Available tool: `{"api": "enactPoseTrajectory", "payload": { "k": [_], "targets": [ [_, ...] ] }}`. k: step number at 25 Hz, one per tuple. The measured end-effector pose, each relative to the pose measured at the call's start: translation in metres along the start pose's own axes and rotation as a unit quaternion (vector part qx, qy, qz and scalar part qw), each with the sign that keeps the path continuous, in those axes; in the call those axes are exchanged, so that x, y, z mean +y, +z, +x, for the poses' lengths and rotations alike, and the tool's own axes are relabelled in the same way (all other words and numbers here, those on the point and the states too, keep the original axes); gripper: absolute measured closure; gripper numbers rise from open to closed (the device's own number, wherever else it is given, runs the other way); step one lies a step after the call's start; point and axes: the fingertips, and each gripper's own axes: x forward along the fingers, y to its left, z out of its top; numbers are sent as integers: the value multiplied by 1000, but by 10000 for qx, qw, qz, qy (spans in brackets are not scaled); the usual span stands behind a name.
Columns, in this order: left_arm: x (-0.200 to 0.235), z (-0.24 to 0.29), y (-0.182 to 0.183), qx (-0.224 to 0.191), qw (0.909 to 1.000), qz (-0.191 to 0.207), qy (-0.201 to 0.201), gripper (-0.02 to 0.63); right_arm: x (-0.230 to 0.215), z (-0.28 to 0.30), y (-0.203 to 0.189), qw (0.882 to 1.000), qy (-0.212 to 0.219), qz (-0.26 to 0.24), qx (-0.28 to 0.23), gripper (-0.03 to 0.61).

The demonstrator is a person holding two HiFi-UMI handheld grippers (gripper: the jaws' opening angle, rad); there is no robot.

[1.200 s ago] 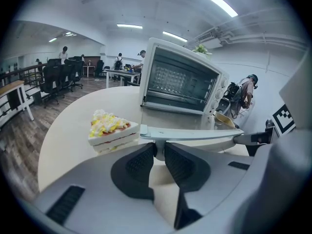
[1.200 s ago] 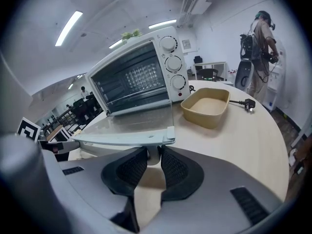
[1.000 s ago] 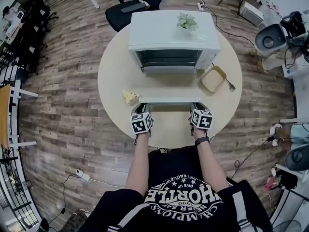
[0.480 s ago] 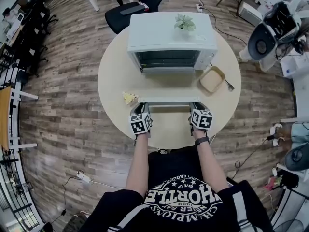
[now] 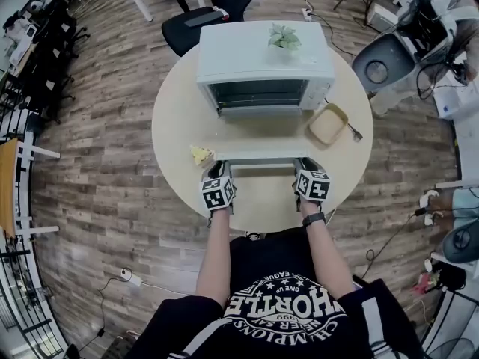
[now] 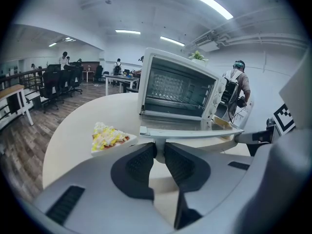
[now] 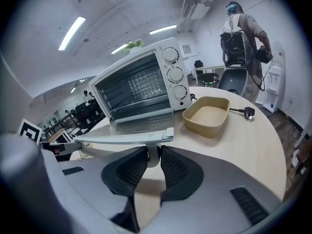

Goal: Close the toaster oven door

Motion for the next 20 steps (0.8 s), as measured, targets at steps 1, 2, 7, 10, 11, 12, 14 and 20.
{"api": "enactPoseTrajectory", "payload": {
  "k": [1,2,7,10,11,12,14,20],
  "targets": [
    [0,0,0,-4,10000,4,-4,526,0,0,0,10000,-3,-3,-1,486],
    [0,0,1,-10,10000,10,-9,526,0,0,1,10000,-7,-3,-2,486],
    [-1,-1,5,-53,10000,59,-38,526,1,-2,5,10000,-28,-19,-31,486],
    [-2,-3,8,-85,9999,76,-53,526,2,-3,8,10000,-39,-29,-52,486],
    [-2,-3,9,-96,9999,83,-60,526,2,-4,9,10000,-45,-34,-62,486],
    [-2,-3,11,-107,9999,89,-68,526,3,-4,11,10000,-51,-39,-74,486],
    [-1,-4,14,-129,9998,105,-80,526,4,-4,14,9999,-57,-50,-101,486],
    [-3,-5,18,-193,9996,147,-120,527,4,-6,19,9998,-85,-65,-181,486]
  ]
}}
